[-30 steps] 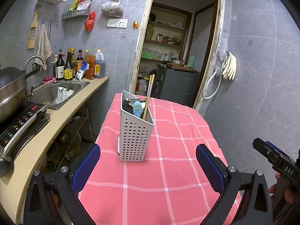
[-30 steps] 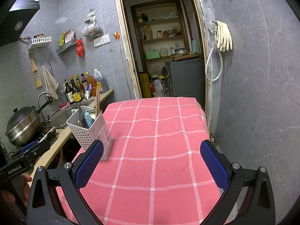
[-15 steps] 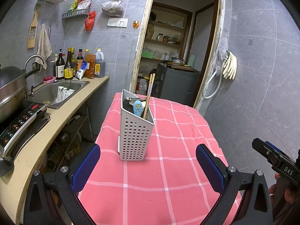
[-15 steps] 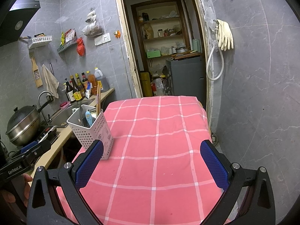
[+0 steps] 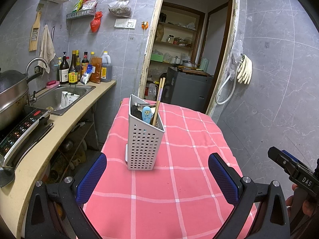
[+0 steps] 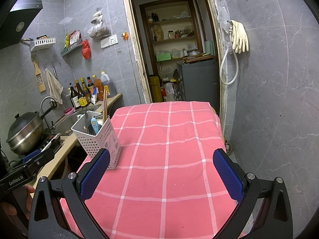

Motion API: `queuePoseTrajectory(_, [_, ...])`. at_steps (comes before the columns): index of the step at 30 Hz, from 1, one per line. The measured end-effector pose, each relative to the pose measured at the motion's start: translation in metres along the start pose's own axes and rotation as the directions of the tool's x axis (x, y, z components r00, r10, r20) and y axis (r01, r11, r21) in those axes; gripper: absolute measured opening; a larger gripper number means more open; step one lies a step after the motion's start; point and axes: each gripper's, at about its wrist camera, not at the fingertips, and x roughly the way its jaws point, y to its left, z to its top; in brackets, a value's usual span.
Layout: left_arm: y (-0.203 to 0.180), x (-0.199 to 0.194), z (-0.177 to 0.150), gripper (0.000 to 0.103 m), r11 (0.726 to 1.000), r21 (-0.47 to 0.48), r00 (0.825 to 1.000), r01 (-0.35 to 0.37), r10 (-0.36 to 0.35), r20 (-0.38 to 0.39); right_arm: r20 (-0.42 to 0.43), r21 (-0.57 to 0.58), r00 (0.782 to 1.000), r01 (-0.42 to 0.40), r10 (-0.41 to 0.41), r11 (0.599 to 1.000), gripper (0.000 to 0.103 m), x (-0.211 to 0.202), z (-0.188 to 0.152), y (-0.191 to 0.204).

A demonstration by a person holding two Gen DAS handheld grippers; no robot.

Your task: Organize utensils

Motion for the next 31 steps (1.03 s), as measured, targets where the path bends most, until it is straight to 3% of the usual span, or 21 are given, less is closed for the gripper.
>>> queuePoseTrajectory(13, [0.007,-0.001,-0.007,0.102,1.000,-0.010,1.000,-0.003,0.003,-0.016,-0.001,0.000,1.000,0.001,-0.001,1.000,0.101,0.001,-0.001,0.001])
queuePoseTrajectory(20, [0.008,0.002,-0.010,0.102,0.997,0.022,0.996,-0.072,0.074,-0.050,-0.003,0.002,1.000,0.000,0.000,1.000,0.101,0.001,0.001,-0.002])
queuePoseTrajectory(31, [0.009,0.002,-0.008,0.102,0.996,0.026,0.994,-0.088,0.089,-0.055,-0.021,0.010,1.000,-0.004,0.004,1.000,0.101,0.013,-0.009,0.006])
